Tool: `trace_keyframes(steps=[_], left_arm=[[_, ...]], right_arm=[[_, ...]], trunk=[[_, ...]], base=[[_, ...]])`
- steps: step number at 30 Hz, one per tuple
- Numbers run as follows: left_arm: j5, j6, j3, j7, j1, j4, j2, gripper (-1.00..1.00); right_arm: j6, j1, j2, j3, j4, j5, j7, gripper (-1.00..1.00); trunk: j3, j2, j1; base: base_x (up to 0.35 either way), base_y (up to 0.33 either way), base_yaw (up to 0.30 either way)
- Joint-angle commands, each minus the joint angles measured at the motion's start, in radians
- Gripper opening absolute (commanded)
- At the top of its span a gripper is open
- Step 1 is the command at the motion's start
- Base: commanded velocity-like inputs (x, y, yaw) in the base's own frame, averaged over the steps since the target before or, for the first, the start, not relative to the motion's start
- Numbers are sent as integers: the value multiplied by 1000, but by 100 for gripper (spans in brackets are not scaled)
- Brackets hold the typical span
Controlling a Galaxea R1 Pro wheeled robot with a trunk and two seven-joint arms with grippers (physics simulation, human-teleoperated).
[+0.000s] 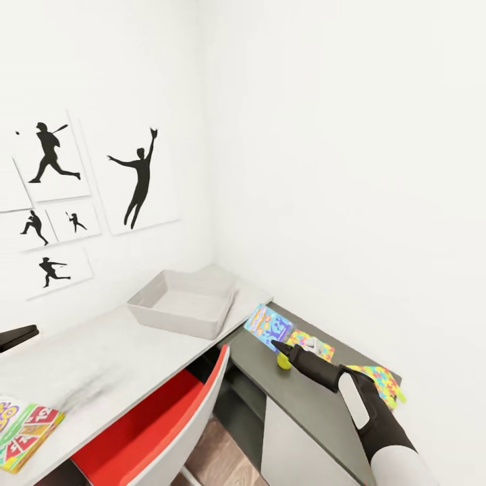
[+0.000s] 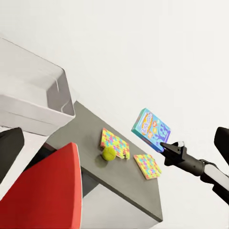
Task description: Put all the toys in the child's room - the three board games (two on the bed and one on the table), the two jigsaw puzzles on the table, and the tennis ball on the table - inside the toy box on the table in the child's room.
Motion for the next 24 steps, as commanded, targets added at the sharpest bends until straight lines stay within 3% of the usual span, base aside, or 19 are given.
trace_keyframes(steps=[1, 15, 24], left_arm=[[-2, 11, 0, -5, -1, 0, 0, 100], [-2, 11, 0, -5, -1, 0, 0, 100], [-2, 11, 0, -5, -1, 0, 0, 100]], right_arm=[[8, -1, 1, -4, -1, -7, 3, -100], [7, -1, 1, -4, -1, -8, 4, -100], [5, 0, 1, -4, -1, -8, 8, -100]], trunk=[[-2, -2, 1], [-2, -2, 1], [-2, -2, 1]], base=[[252, -67, 292], [255, -26, 288], [195, 124, 60]])
